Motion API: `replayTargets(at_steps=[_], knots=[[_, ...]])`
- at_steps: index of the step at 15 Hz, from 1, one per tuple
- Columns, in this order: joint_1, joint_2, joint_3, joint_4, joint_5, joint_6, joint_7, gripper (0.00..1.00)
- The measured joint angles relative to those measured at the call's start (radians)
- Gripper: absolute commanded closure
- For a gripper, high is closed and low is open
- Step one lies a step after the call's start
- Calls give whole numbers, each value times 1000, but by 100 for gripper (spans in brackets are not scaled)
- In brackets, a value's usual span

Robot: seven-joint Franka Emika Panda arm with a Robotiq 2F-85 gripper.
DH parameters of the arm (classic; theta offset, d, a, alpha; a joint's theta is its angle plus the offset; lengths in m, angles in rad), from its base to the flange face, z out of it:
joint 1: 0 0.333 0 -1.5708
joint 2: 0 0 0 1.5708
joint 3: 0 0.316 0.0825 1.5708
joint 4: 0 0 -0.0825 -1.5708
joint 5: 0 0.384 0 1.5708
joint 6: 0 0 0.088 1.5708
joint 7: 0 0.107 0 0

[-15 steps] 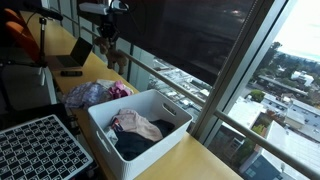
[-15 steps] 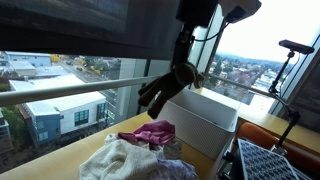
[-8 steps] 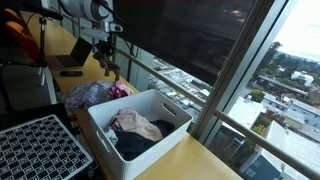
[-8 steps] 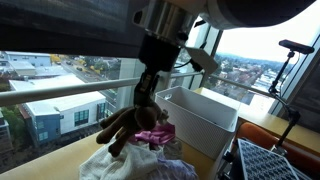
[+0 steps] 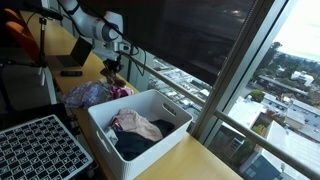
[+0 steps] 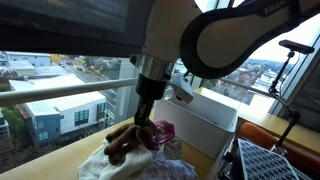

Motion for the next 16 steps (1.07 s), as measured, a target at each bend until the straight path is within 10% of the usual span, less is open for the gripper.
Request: replayTargets(at_steps=[10, 16], knots=[[-71, -224, -31, -125, -5, -241, -1, 2], [-198, -380, -111, -146, -34, -255, -59, 0]])
